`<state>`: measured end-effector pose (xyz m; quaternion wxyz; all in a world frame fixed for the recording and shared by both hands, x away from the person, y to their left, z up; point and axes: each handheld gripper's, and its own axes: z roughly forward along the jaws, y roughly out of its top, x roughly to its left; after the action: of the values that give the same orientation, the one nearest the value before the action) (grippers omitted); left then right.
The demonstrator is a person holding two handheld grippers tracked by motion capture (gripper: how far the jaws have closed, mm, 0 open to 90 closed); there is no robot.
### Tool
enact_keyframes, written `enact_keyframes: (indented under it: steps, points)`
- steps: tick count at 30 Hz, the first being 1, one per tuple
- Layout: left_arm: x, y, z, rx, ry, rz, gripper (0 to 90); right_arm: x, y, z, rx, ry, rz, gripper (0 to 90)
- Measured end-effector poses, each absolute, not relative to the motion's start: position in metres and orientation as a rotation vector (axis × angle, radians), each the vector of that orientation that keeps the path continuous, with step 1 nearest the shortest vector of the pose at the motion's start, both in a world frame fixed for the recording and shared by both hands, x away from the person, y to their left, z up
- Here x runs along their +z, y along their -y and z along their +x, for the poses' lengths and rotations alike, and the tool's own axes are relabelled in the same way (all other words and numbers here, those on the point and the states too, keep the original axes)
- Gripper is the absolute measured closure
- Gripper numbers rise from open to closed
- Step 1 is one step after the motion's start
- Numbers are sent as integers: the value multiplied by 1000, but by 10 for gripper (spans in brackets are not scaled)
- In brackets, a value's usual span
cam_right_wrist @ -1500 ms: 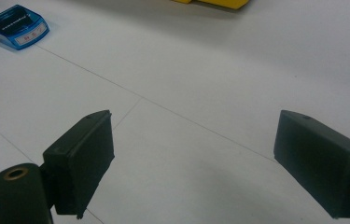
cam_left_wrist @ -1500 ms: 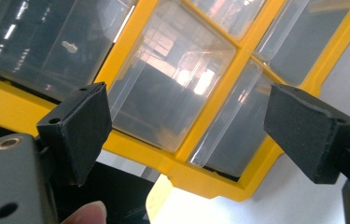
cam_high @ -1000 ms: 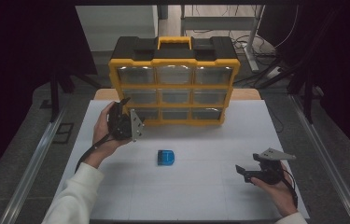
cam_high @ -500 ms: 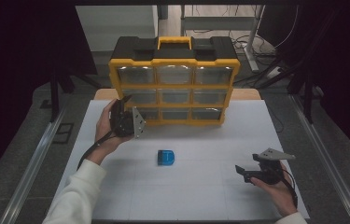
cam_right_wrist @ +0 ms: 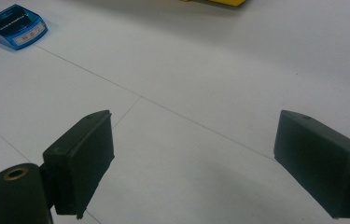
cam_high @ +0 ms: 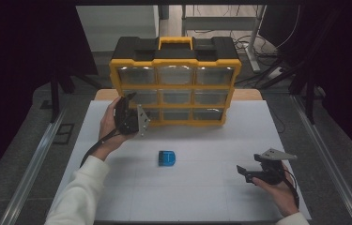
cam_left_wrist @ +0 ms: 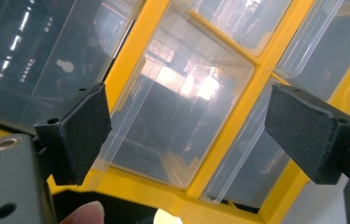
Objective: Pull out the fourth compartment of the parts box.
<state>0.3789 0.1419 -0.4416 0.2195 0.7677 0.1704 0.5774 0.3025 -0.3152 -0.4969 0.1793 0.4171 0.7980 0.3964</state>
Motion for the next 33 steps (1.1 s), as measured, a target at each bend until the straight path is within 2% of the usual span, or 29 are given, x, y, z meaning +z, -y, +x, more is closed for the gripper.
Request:
enact_keyframes:
  steps: [19,28,33]
  points:
    - [-444,-140,399,1631,-477,2153,146,-496,315,302,1131,-2260,1165,123]
    - [-447,-142,404,1683,-485,2157,156,-496,314,302,1129,-2261,1166,123]
    - [-452,-139,407,1754,-470,2173,146,-496,314,302,1130,-2262,1166,123]
